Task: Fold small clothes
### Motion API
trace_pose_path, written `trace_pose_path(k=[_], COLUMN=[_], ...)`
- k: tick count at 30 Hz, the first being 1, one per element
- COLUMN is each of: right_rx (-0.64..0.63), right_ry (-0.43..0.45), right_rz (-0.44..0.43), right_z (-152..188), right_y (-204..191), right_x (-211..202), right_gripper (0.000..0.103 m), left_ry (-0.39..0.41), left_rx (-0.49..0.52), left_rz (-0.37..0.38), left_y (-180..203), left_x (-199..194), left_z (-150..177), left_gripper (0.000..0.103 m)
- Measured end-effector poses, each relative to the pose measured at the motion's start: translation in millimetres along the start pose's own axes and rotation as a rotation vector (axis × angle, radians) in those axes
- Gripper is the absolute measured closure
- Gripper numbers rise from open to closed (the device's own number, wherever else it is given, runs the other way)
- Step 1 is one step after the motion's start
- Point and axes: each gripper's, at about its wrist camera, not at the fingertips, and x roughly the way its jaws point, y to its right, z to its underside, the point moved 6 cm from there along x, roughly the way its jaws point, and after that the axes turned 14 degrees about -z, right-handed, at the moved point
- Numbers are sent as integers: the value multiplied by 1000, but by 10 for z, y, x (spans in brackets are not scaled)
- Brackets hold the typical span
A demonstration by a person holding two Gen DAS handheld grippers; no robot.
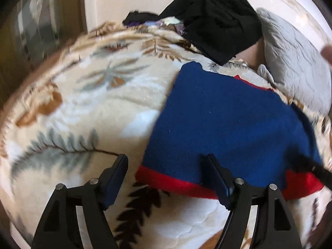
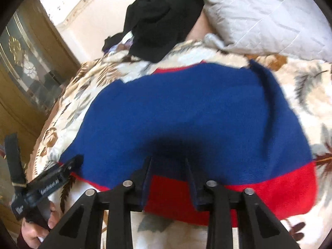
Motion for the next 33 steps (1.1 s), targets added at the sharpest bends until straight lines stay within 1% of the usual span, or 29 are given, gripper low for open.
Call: trace_pose_path(k=[1,3,6,8,11,14,16,20,21,23,27,30,31,33], right_rx=[2,25,2,6,2,7,38,109,128,160,136,149,157,172], right_ry=[-17,-41,-35,-23,-5,4,9,60,52,-10,9,33,24,-28], right_rz=[23,29,27,3,7,48,82,169,185,194,194,195,198,201], right_z=[21,68,82,102,126,151,162,148,161,236,223,208,222,274], right_y=[57,147,106,77,72,154,268,546,628,754,707,732,764,829], right_x=[29,77,29,-51,-161,-242,-278,-433,-440,-371,-459,-523,-502,-399], right_gripper=[65,65,65,66,66,66,66,66,66,66,66,66,66,66], left_ry=[11,31,44,60,86,107,118,150,156,167,167,173,175,172], left_rx=[16,51,66,71,84,84,78,79,81,88,96,95,96,96], left_rz=[-8,-27,-46,-60,-83,-84,-79,-69,-67,-63,-55,-54,-56,-57], left_y=[-8,1,-6,-27,-52,-86,-97,-77,-65,-39,-3,5,4,0], left_x=[-26,-60,-102,-163,-258,-342,-411,-528,-550,-582,-604,-616,-619,-610], left_z=[5,-3,-12,-4,13,19,27,25,27,32,38,34,35,37], left_gripper=[26,26,26,26,26,25,25,24,24,24,24,24,24,24])
